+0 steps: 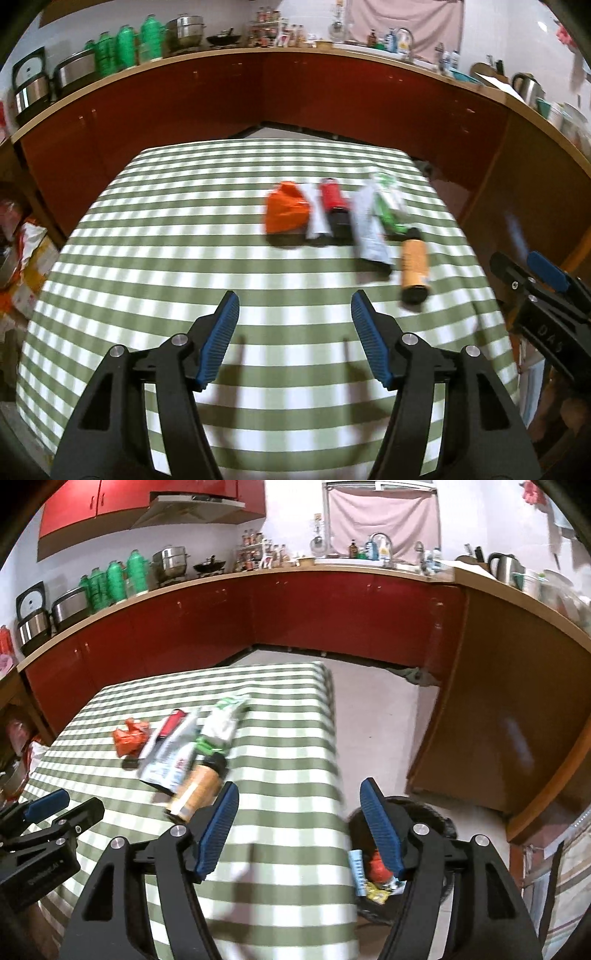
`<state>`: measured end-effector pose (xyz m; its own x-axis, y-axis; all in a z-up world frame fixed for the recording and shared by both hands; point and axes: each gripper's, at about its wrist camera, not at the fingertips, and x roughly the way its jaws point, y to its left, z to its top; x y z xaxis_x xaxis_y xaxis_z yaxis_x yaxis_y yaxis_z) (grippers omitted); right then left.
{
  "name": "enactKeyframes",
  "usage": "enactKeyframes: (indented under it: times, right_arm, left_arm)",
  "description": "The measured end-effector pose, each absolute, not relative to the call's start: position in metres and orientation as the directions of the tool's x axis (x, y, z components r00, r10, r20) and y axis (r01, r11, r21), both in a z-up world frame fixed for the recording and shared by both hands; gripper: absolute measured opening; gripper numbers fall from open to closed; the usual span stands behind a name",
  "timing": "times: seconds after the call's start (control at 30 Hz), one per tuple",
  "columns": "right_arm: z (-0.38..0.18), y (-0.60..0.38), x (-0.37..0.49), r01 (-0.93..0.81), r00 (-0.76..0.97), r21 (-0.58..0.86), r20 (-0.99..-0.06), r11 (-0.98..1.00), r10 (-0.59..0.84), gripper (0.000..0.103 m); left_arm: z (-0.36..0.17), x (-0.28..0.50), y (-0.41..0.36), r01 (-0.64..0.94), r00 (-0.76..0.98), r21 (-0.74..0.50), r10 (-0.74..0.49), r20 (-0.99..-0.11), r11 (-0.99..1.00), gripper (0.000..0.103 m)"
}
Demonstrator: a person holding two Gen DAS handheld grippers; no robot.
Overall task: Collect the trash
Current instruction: 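Grasp the orange-labelled spray can with the right tool while the left tool grasps the printed white tube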
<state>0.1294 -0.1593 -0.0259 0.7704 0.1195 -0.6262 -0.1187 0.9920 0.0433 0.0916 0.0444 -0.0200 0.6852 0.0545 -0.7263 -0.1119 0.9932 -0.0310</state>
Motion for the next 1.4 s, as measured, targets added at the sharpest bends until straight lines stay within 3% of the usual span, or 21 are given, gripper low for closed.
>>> enactKeyframes:
  times: [0.57, 0.83, 0.97, 1.4]
  right_arm:
    - [-0.038, -0.105, 0.155, -0.159, 0.697, 0.002, -0.708, 0.987, 0.114, 0.066]
    - [-0.046, -0.097, 0.164, -0.181, 0.653, 0.014, -0.746, 0.983, 0.131, 0.045]
    - [-0.047, -0.097, 0.164, -0.196, 0.644, 0.036, -0.749, 0.980, 0.157, 0.025]
    - [-0.039, -0.123, 0.153, -0.189, 0.694, 0.031, -0.703, 0.982, 0.155, 0.025]
  left_arm:
    - [-0.030, 0.095, 0.114, -0.207, 0.665, -0.045, 0.107, -0.740, 0.977, 0.062]
    - [-0.032, 0.098, 0.112, -0.194, 0.665, -0.061, 0.086, -0.741, 0.979, 0.062]
    - [-0.035, 0.101, 0.108, -0.188, 0.662, -0.066, 0.077, -0.745, 0.980, 0.062]
    - [-0.032, 0.114, 0.070, -0.121, 0.665, -0.086, 0.017, -0.747, 0.989, 0.062]
